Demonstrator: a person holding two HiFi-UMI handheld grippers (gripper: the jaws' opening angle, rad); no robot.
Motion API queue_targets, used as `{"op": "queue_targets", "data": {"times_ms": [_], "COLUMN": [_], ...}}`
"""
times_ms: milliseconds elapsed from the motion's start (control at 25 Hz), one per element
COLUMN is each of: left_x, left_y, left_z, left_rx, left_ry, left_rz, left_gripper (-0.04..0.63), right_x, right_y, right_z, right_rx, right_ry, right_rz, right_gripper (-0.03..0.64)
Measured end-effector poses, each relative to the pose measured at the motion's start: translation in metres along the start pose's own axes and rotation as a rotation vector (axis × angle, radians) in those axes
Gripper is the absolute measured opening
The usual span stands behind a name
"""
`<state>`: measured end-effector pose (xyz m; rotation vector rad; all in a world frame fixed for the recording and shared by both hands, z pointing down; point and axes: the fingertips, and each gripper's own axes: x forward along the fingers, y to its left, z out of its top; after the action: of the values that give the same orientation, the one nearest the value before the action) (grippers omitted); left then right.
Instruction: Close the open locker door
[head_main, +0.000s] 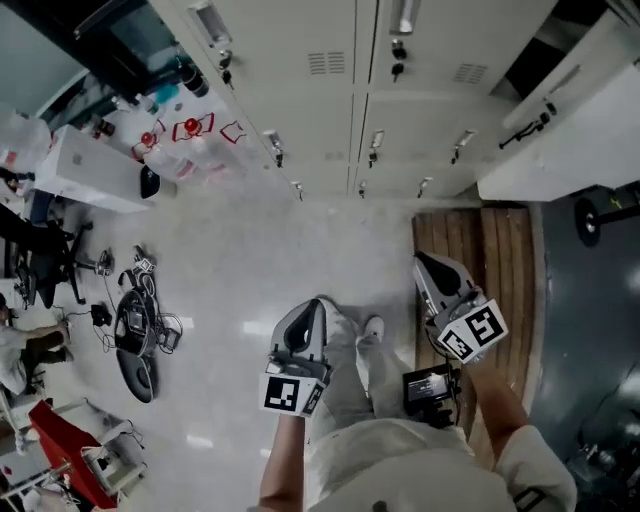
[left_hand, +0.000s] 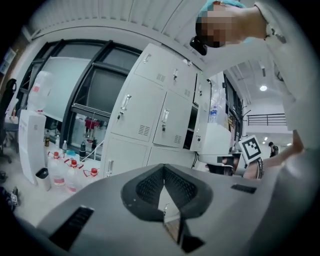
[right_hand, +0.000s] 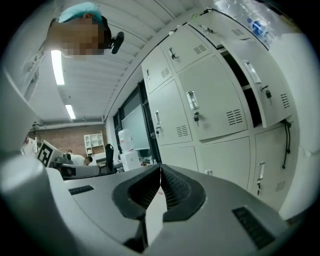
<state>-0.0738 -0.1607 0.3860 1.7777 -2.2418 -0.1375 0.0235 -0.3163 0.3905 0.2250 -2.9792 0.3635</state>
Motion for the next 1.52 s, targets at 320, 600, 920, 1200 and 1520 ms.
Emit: {"op": "queue_targets", "data": {"times_ms": [320, 600, 920, 1200, 1520], "left_x": [-0.06, -0.095, -0.184, -0.254, -0.256], "left_y": [-0.022, -0.011, 0.066, 0.125, 0.07], "left_z": [0.068, 0.123, 0.138, 0.117, 0.115], "left_rx": [0.03, 0.065, 0.099, 0.091, 0.114], "left_ry": [-0.037, -0.127, -0.14, -0.074, -0.111], "left_rz": [0.023, -0.02, -0.034, -0.107, -0.283], "left_gripper": [0.008, 0.008, 0.008, 0.008, 0.008], "right_x": [-0.06, -0.069, -0.029, -0.006, -0.056], "right_y": [0.041, 0.105, 0.221, 0.332, 0.362], "right_z": [0.069, 0.076, 0.086, 0.084, 0.067], "right_rx": [0.04, 0.066, 0.138, 0.048, 0.009], "right_ry": [-0.046, -0.031, -0.131, -0.143, -0.15], "right_rz": [0.0, -0.008, -0.065, -0.1, -0.168], "right_gripper": [0.028, 0.028, 0.028, 0.028, 0.028]}}
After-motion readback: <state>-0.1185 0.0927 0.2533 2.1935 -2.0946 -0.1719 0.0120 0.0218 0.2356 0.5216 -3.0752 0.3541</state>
